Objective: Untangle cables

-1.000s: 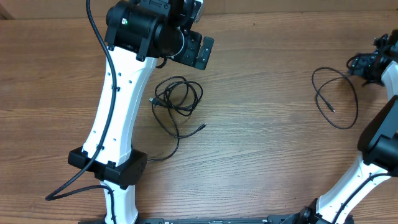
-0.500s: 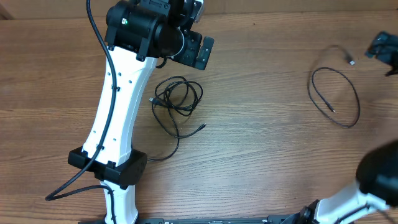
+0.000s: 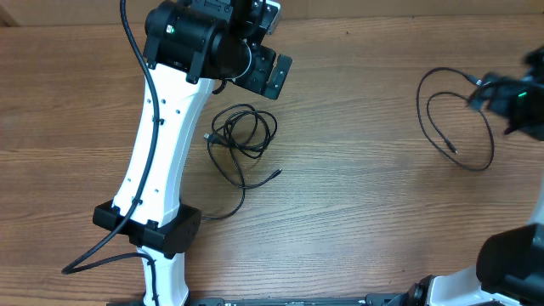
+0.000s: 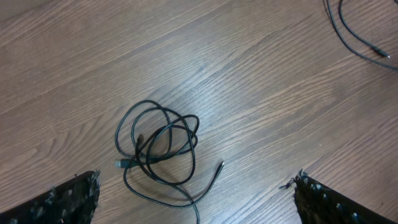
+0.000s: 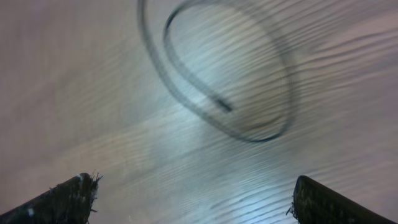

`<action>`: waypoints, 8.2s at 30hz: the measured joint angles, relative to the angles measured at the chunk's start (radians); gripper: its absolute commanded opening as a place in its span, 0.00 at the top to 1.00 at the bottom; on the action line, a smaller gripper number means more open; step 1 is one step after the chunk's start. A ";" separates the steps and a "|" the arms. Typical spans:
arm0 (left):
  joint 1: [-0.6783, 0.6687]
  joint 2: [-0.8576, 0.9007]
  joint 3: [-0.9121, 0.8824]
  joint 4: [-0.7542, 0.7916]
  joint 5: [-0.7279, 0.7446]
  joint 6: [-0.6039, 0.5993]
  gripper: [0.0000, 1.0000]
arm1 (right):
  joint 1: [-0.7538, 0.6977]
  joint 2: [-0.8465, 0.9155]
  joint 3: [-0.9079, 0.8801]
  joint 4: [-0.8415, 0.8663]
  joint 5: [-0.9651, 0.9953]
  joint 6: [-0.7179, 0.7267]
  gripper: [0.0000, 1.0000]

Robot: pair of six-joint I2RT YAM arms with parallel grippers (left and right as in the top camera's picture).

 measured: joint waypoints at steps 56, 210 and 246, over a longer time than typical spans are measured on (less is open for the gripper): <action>0.000 0.000 0.000 0.019 0.063 -0.057 0.00 | 0.023 0.219 -0.616 0.945 -0.182 -0.550 0.96; -0.020 0.000 -0.127 0.369 0.046 -0.071 0.00 | -0.014 0.368 -0.310 0.944 0.098 -0.156 0.00; -0.020 0.000 -0.127 0.302 0.030 0.000 0.00 | 0.113 0.468 -0.278 1.084 0.127 0.317 0.00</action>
